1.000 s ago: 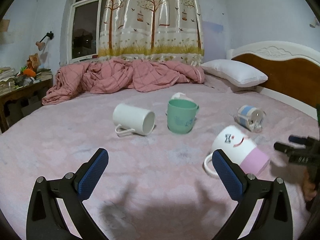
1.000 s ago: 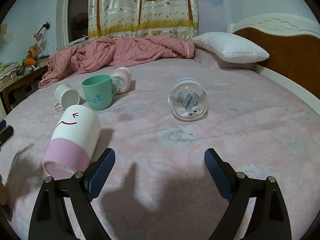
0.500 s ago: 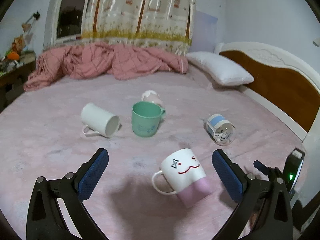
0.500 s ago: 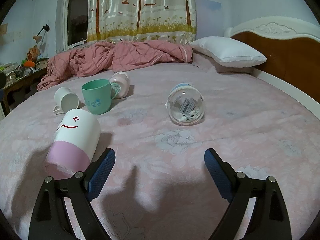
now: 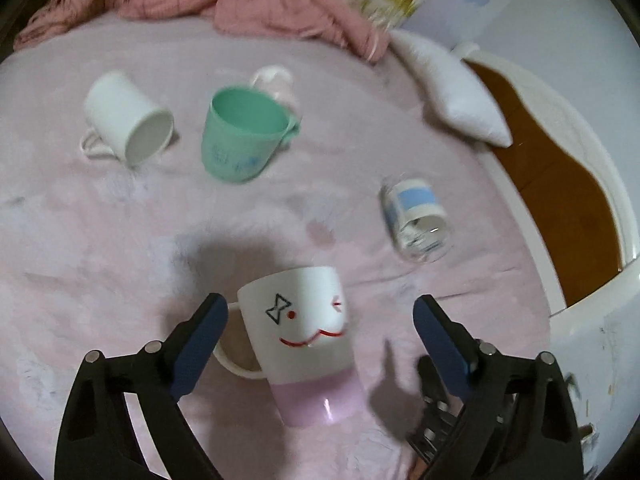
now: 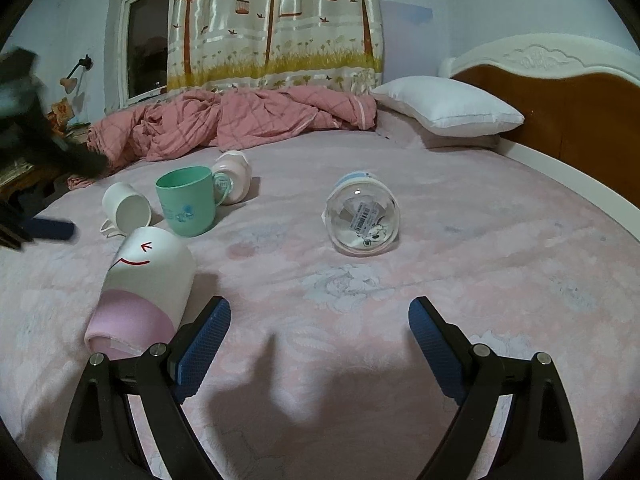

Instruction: Flip cup upright

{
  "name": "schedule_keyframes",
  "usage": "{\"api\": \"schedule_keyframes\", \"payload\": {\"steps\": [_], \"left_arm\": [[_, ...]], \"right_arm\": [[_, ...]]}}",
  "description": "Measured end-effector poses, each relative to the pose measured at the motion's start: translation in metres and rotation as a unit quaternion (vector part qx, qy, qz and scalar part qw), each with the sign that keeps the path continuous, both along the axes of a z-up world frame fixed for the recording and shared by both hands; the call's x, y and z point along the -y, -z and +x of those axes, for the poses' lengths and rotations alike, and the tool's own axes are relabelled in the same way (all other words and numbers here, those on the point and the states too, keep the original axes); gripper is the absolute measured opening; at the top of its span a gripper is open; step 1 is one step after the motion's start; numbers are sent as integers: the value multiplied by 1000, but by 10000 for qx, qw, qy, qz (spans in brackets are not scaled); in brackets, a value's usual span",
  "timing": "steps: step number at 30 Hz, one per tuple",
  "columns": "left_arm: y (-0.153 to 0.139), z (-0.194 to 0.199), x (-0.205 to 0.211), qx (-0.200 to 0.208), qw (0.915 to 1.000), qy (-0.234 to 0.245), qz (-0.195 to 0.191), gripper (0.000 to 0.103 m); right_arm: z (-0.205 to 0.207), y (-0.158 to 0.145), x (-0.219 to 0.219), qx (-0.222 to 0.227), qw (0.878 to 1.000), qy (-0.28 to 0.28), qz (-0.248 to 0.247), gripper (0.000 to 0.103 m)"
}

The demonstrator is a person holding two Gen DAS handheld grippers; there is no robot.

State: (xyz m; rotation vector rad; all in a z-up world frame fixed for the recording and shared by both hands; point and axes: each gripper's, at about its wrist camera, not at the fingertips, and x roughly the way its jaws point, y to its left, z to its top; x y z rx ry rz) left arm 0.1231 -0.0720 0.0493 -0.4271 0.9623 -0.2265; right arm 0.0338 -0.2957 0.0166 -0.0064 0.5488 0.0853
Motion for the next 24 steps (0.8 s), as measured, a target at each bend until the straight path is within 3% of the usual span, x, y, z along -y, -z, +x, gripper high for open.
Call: {"api": "schedule_keyframes", "payload": {"steps": [3, 10, 13, 14, 16, 19, 24], "left_arm": [[22, 7, 7, -218, 9997, 6, 138, 93], [48, 26, 7, -600, 9975, -147, -333, 93], [51, 32, 10, -694, 9973, -243, -40, 85], [51, 33, 14, -652, 9975, -208, 164, 79], [50, 32, 21, -587, 9973, -64, 427, 79], [45, 28, 19, -444, 9981, -25, 432, 78], [9, 5, 17, 499, 9981, 102, 358, 68]], "right_arm": [[1, 0, -2, -17, 10000, -30, -48, 92], [11, 7, -2, -263, 9997, -4, -13, 92], [11, 7, -1, -244, 9997, 27, 17, 92], [9, 7, -2, -218, 9998, 28, 2, 92], [9, 7, -5, -217, 9997, 2, -73, 92], [10, 8, -7, -216, 9996, -31, -150, 92], [9, 8, -6, -212, 9997, -10, -113, 92]]}}
